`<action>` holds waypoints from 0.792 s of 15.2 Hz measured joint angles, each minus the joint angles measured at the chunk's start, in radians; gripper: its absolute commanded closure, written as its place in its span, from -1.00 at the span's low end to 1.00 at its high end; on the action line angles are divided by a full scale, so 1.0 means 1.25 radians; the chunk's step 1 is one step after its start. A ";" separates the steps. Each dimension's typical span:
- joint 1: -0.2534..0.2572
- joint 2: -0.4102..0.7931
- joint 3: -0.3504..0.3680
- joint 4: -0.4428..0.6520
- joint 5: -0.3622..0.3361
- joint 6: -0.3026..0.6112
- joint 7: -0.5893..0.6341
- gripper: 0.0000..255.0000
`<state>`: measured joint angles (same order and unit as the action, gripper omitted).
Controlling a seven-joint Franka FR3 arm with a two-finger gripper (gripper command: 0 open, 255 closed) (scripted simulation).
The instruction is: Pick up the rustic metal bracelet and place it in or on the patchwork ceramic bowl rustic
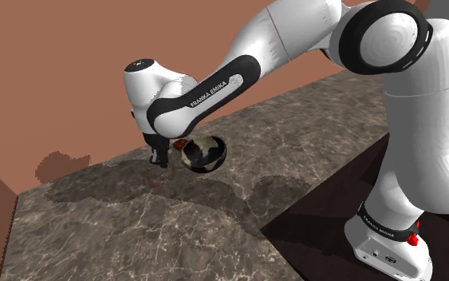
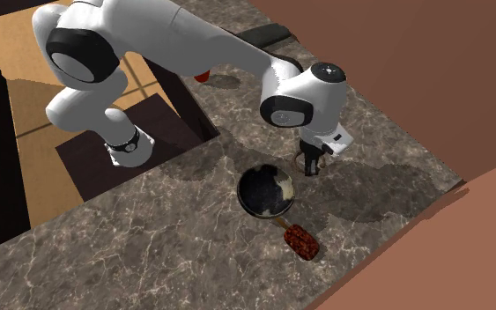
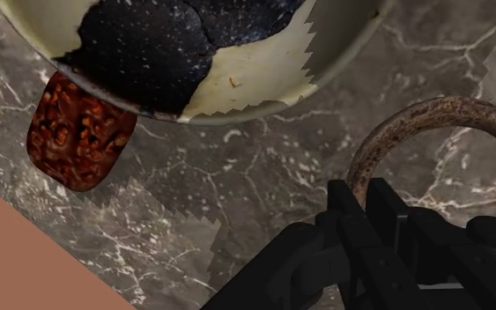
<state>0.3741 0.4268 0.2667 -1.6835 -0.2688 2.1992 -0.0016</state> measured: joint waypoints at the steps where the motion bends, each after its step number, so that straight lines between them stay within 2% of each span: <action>1: -0.001 -0.006 0.001 0.004 0.003 -0.010 -0.003 1.00; 12: 0.000 -0.036 0.010 0.076 0.022 -0.110 -0.023 1.00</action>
<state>0.3736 0.3815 0.2794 -1.5883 -0.2409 2.0621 -0.0297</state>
